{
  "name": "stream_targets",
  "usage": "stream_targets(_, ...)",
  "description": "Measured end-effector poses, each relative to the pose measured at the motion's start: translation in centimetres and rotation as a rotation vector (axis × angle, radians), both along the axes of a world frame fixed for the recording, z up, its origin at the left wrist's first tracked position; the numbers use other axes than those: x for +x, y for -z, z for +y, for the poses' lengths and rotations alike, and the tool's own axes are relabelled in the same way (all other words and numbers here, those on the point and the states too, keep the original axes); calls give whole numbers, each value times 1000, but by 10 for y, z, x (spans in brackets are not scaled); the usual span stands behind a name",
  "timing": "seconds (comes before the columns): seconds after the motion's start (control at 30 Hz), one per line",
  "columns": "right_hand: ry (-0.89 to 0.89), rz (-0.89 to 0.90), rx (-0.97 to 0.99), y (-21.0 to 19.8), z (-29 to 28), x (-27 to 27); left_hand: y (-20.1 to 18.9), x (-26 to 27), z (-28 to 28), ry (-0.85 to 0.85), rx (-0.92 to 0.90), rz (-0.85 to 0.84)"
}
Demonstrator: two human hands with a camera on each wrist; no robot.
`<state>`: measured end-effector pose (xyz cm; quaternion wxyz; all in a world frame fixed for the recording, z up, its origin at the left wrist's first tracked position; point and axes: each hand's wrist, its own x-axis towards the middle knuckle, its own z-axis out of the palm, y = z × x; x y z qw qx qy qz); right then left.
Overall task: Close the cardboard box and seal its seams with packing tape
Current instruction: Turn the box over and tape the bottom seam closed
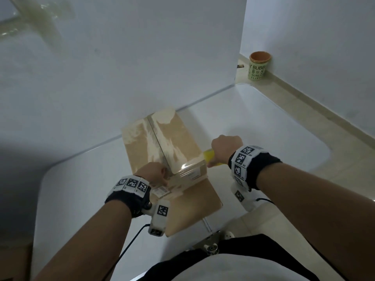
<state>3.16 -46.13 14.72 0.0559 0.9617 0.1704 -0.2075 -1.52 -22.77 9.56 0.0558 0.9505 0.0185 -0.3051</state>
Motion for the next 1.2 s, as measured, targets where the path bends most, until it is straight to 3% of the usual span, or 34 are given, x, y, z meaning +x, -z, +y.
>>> stream_targets(0.23, 4, 215, 73, -13, -12, 29, 1, 6, -1, -21, -21, 31)
stream_targets(0.4, 38, 150, 131, 6, -11, 26, 4, 6, 0, -39, -11, 42)
stream_targets(0.63, 51, 40, 48, 18, -16, 35, 7, 0, 2, -41, -21, 3)
stream_targets(0.93, 23, 24, 32, 39, -9, 43, 10, -11, 1, -43, -2, -91)
stream_targets(1.1, -19, 48, 28, 49, -1, 44, 1, -19, -11, 94, 127, -130)
stream_targets(1.2, -48, 53, 19, 51, 6, 44, 1, -2, -29, 169, -7, -230)
